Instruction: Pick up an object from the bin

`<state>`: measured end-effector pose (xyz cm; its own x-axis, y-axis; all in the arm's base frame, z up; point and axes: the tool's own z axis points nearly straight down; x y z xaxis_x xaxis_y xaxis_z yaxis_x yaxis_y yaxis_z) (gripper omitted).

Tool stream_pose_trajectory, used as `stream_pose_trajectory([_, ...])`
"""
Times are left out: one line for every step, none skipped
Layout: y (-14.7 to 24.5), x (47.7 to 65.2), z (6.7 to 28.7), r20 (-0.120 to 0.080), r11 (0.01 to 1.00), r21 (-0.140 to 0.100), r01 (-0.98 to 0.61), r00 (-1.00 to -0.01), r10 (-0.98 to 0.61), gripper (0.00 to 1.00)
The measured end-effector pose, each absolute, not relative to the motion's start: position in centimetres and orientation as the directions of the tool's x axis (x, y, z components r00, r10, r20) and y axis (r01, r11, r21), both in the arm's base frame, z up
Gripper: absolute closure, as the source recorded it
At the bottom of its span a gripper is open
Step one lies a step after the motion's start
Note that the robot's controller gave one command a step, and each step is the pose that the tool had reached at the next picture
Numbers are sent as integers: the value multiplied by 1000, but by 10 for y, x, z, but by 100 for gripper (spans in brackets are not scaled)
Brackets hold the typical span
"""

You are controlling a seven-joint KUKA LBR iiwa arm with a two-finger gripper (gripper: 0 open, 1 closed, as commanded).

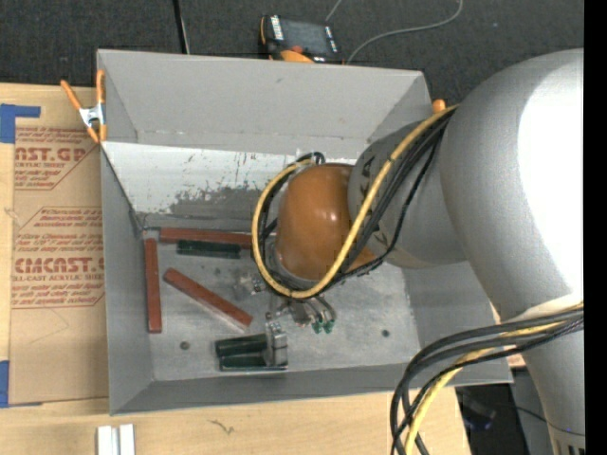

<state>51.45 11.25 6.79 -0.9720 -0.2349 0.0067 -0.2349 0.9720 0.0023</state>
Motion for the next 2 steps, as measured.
stream_pose_trajectory([172,500,106,-3,990,4,-143,-990,-143,0])
stream_pose_trajectory([142,548,68,-3,988,0,-153,-988,-153,0])
